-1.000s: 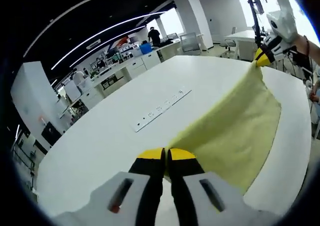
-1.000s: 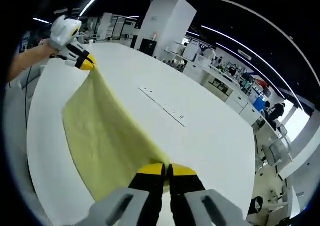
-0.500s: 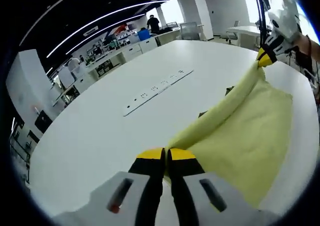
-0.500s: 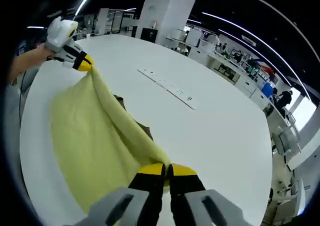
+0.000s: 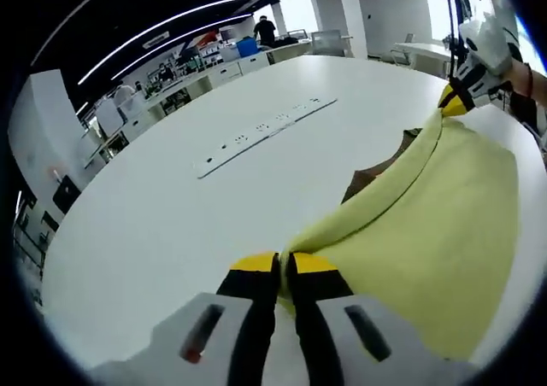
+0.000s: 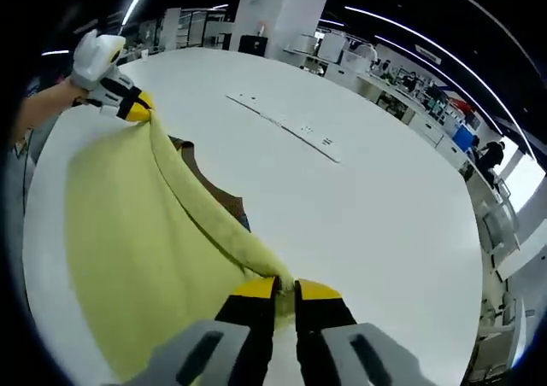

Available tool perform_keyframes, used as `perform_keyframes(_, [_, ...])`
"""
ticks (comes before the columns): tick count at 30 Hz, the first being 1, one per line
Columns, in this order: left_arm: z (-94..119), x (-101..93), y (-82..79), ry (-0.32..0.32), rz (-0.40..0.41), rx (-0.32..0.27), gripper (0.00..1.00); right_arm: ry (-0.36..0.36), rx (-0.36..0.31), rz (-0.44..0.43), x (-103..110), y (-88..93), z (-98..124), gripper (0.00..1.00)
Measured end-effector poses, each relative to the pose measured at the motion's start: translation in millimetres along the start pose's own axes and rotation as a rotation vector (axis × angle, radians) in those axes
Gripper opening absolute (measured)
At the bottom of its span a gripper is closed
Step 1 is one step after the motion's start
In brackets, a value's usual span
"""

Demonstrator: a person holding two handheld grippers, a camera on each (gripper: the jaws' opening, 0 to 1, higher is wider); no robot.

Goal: Fold the garment on the visible template until the final outline fits inside the template.

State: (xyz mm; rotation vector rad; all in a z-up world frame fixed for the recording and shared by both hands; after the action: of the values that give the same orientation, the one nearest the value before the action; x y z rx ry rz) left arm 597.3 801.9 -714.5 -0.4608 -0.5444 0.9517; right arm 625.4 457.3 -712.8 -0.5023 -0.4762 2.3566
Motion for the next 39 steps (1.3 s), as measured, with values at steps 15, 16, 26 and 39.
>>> perform_keyframes(15, [11,-1.5,17.1,0.039,-0.097,-0.033,0.32,-0.009,0.000,-0.020,2,12.1,6,0.29])
perform_keyframes(16, [10,-1.2,16.0,0.041,-0.089,-0.038,0.31,0.000,-0.002,-0.034,-1,12.8,4,0.28])
perform_keyframes(26, [-4,19.2,1.8,-0.075,0.078,-0.097,0.28,0.046,-0.075,-0.197,-15,3.5,-13,0.25])
perform_keyframes(39, [21,35.9,15.8,-0.056,0.293,-0.116,0.34,0.005,-0.135,-0.331,-12,-2.2,5,0.34])
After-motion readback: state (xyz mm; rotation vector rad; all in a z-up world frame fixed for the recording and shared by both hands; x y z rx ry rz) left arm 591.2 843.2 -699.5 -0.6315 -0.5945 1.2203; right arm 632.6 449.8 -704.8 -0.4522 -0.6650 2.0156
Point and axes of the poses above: the point that each gripper's makers call its tool centre point, and the gripper's own axes: z roughly backward along the fingers, x roughly to its left, y roughly out of its underside, the point moved 6 cm from there along z, roughly backward along the fingers, and after that the axes turned 10 degrees about x, right-handed, at the moved point
